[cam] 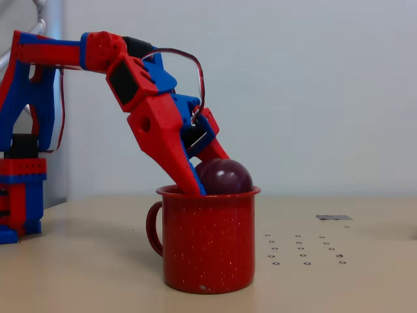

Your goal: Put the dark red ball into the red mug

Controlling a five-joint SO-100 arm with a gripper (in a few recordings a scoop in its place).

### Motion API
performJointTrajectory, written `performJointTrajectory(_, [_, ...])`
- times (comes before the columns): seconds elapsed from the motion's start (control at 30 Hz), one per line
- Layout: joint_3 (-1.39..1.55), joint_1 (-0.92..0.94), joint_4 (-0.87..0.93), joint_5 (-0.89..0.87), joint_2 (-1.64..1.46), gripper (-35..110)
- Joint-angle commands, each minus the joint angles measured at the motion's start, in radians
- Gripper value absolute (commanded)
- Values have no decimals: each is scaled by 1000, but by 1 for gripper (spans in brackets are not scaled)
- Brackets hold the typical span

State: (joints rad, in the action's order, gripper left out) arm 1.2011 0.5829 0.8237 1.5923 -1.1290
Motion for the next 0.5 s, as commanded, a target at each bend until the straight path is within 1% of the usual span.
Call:
performJointTrajectory(0.0, [-114,-12,31,-32,-97,25])
performJointTrajectory(0.17, [-126,-18,78,-40,-98,25])
performJointTrajectory(0.3, [-129,-5,78,-38,-98,40])
performJointTrajectory(0.37, [-129,-3,110,-109,-98,46])
performJointTrajectory(0.47, [-129,-6,146,-150,-97,53])
